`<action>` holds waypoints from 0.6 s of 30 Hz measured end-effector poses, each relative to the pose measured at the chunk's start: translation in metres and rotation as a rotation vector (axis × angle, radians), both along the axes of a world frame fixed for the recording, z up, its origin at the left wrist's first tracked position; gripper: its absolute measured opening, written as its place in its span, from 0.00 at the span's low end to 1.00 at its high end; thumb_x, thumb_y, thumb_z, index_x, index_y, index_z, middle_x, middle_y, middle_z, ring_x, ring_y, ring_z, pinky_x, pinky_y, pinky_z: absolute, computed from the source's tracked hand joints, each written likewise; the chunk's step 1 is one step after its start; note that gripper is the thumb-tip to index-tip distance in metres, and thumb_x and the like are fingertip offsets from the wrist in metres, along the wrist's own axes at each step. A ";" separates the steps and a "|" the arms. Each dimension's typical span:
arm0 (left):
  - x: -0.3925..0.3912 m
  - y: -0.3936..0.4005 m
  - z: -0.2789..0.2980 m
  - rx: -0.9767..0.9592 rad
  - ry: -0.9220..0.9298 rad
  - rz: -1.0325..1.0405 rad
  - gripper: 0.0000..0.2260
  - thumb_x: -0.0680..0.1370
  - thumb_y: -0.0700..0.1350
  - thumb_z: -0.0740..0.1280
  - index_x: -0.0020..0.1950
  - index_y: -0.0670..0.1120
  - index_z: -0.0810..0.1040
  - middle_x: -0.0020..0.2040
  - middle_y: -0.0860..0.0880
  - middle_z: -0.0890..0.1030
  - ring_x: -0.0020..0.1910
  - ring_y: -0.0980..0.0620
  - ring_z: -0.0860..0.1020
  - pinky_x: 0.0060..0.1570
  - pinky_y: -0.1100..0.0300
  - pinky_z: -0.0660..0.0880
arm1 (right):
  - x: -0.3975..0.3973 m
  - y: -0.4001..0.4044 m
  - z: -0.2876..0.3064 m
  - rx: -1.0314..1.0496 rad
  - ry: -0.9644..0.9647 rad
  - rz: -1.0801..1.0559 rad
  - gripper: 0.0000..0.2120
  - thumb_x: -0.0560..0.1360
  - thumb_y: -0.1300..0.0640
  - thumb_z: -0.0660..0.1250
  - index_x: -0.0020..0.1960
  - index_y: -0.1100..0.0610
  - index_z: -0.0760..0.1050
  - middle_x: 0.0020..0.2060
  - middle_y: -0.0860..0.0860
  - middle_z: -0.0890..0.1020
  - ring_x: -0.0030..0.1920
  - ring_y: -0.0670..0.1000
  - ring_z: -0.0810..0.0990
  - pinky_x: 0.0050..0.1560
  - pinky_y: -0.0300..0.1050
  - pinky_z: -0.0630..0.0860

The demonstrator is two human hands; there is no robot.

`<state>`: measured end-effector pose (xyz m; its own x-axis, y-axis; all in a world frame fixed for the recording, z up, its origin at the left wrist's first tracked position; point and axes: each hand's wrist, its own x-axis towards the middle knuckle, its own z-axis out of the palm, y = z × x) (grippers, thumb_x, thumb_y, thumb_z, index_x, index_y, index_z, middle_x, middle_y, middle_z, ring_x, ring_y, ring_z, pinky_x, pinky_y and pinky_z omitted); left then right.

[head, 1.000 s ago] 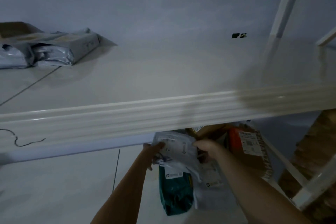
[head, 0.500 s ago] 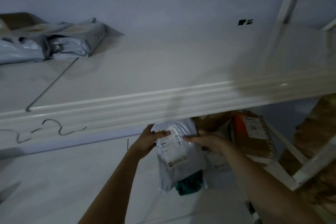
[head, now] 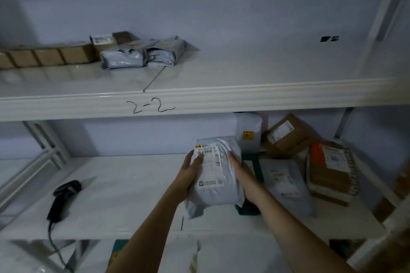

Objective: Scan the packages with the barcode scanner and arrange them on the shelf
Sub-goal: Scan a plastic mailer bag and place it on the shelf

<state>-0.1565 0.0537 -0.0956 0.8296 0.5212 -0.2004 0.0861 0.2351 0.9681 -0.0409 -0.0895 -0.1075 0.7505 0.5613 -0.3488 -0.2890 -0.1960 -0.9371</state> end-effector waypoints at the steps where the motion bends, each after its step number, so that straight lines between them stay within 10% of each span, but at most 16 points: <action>1: -0.011 -0.001 0.002 0.015 -0.008 0.026 0.21 0.79 0.56 0.65 0.70 0.53 0.68 0.55 0.43 0.83 0.53 0.43 0.83 0.54 0.43 0.80 | -0.012 0.006 0.002 0.003 -0.007 -0.032 0.33 0.72 0.27 0.62 0.67 0.47 0.72 0.60 0.52 0.80 0.58 0.55 0.80 0.60 0.49 0.77; 5: -0.062 0.010 0.013 0.089 -0.006 0.153 0.19 0.82 0.58 0.57 0.67 0.49 0.71 0.57 0.43 0.82 0.55 0.45 0.82 0.58 0.47 0.79 | -0.059 0.035 0.007 0.062 -0.029 -0.004 0.17 0.74 0.29 0.62 0.47 0.41 0.75 0.38 0.38 0.81 0.36 0.42 0.82 0.29 0.32 0.75; 12: -0.141 0.067 0.018 -0.002 0.007 0.235 0.25 0.81 0.61 0.53 0.61 0.45 0.79 0.55 0.41 0.84 0.54 0.42 0.82 0.58 0.46 0.78 | -0.132 0.109 0.005 0.127 0.013 0.161 0.35 0.68 0.26 0.64 0.65 0.48 0.78 0.55 0.51 0.85 0.54 0.54 0.85 0.60 0.55 0.80; 18: -0.209 0.151 0.010 -0.022 0.016 0.275 0.26 0.81 0.62 0.52 0.61 0.46 0.80 0.54 0.42 0.84 0.54 0.42 0.82 0.58 0.44 0.79 | -0.197 0.190 0.006 0.106 0.001 0.173 0.32 0.68 0.26 0.64 0.60 0.47 0.81 0.49 0.49 0.88 0.50 0.52 0.86 0.52 0.48 0.82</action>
<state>-0.3657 0.2044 -0.0860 0.6542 0.7217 -0.2260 0.0309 0.2730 0.9615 -0.2381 0.1001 -0.1013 0.6395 0.7153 -0.2818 -0.2610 -0.1428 -0.9547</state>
